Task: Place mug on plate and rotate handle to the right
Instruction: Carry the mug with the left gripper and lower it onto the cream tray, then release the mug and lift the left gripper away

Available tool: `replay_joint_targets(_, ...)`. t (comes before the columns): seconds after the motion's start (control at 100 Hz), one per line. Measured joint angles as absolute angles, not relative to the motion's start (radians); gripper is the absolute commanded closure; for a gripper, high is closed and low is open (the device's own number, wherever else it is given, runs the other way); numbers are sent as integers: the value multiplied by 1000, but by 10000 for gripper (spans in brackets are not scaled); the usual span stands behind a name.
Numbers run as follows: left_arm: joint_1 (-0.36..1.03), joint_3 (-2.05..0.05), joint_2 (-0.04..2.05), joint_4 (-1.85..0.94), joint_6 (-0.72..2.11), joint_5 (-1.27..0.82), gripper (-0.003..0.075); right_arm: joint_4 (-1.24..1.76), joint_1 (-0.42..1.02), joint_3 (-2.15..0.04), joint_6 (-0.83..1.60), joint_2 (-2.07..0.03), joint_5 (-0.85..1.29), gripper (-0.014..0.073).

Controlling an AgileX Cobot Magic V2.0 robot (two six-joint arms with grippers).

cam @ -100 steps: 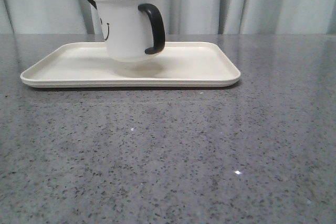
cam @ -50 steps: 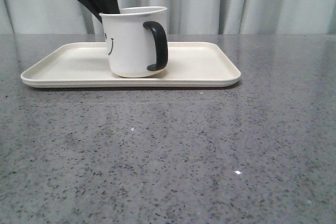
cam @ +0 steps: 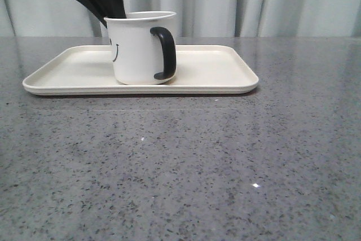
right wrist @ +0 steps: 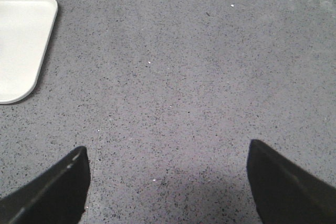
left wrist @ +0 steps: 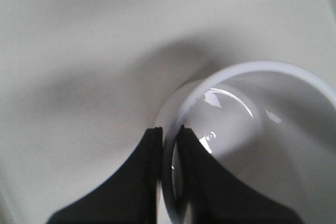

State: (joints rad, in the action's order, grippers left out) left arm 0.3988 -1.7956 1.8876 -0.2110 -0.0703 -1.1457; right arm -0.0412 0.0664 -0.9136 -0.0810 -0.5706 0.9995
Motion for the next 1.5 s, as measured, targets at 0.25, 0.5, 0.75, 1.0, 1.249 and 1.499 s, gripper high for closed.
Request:
replay_joint_targets(0.25, 399, -1814, 1895, -209, -70, -1161, 627, -41, 66, -914, -81, -571, 998, -12)
replay_joint_targets(0.5, 399, -1822, 1898, -209, -70, -1178, 223, -41, 66, -914, -81, -571, 998, -12)
replay_joint_targets(0.75, 399, -1856, 1899, -209, -70, -1174, 185, -41, 66, -914, -81, -571, 998, -12)
replay_joint_targets(1.0, 399, -1870, 1825, -145, -70, -1140, 185, -41, 66, -914, -81, -571, 998, -12)
replay_joint_targets(1.249, 399, -1824, 1638, -51, -70, -1120, 185, -41, 66, -914, -81, -571, 998, -12)
replay_joint_targets(1.499, 399, -1607, 1424, 39, -74, -1058, 185, -41, 66, -914, -81, -571, 998, -12)
